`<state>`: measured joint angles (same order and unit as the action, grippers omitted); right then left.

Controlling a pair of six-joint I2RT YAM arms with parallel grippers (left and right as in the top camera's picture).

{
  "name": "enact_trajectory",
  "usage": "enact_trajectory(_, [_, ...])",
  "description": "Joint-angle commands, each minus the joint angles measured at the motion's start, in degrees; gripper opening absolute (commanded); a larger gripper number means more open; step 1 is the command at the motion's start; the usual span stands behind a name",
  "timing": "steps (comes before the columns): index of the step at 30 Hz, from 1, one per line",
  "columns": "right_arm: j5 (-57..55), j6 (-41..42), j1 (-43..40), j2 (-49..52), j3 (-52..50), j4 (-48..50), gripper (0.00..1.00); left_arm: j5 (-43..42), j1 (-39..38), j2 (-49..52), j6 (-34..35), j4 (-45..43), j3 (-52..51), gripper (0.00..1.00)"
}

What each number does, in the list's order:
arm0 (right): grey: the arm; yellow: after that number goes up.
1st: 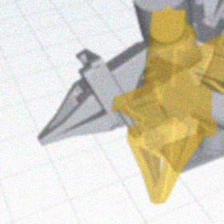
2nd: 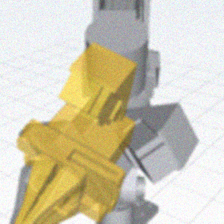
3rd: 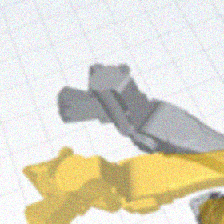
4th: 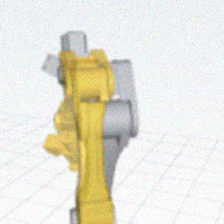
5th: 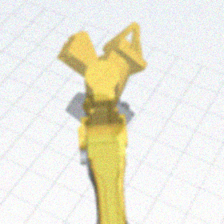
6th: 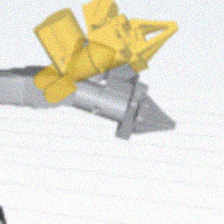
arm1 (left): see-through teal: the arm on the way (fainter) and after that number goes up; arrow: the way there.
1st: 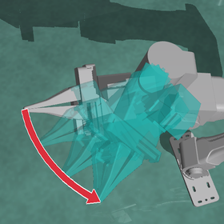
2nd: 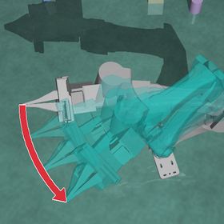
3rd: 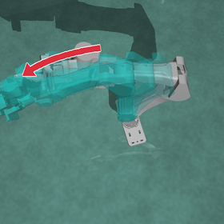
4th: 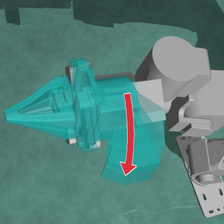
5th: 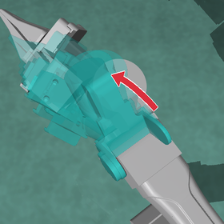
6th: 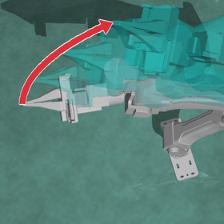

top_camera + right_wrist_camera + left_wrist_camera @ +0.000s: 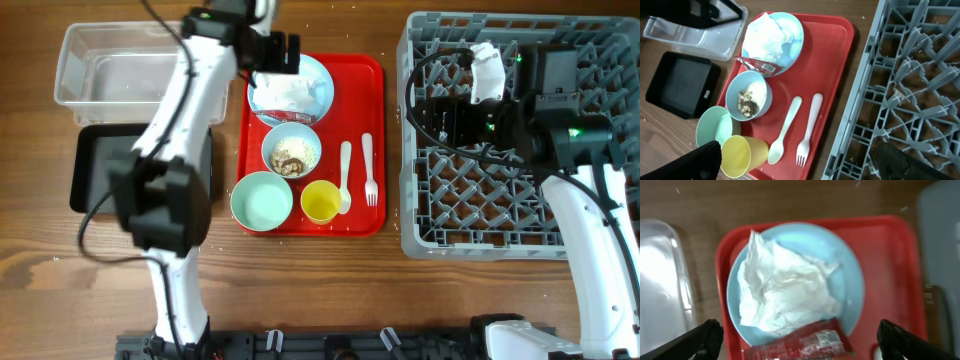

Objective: Sort waste into correct bins and load items into the dishwasher rack
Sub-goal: 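Grasp the white tissue with the left gripper and lift, then carry the tissue left into the clear plastic bin and release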

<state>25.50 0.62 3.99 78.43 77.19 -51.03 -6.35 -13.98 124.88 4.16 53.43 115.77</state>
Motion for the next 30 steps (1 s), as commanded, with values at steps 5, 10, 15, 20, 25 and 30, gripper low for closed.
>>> enact_trajectory(5, [0.76,0.90,0.20,0.11,1.14,-0.52,1.00,8.39,-0.72,9.16,5.75,-2.19,0.74,1.00])
enact_trajectory(10, [-0.22,0.92,0.20,0.11,1.11,-0.85,1.00,8.35,-0.96,11.96,5.73,-3.58,0.72,1.00])
enact_trajectory(15, [-0.24,0.92,0.20,0.11,1.11,-0.85,1.00,8.35,-1.70,14.08,5.70,-4.17,0.70,1.00])
enact_trajectory(20, [-0.24,0.92,0.20,0.11,1.11,-0.85,1.00,8.35,-2.43,15.23,5.73,-4.39,0.70,0.80])
enact_trajectory(25, [-0.92,0.96,0.20,0.11,1.14,-0.85,1.00,8.37,-2.43,15.28,5.73,-4.35,0.72,0.11])
enact_trajectory(30, [-1.64,0.98,0.20,0.11,1.11,-0.83,1.00,8.35,-2.29,13.62,5.75,-2.99,2.93,0.04])
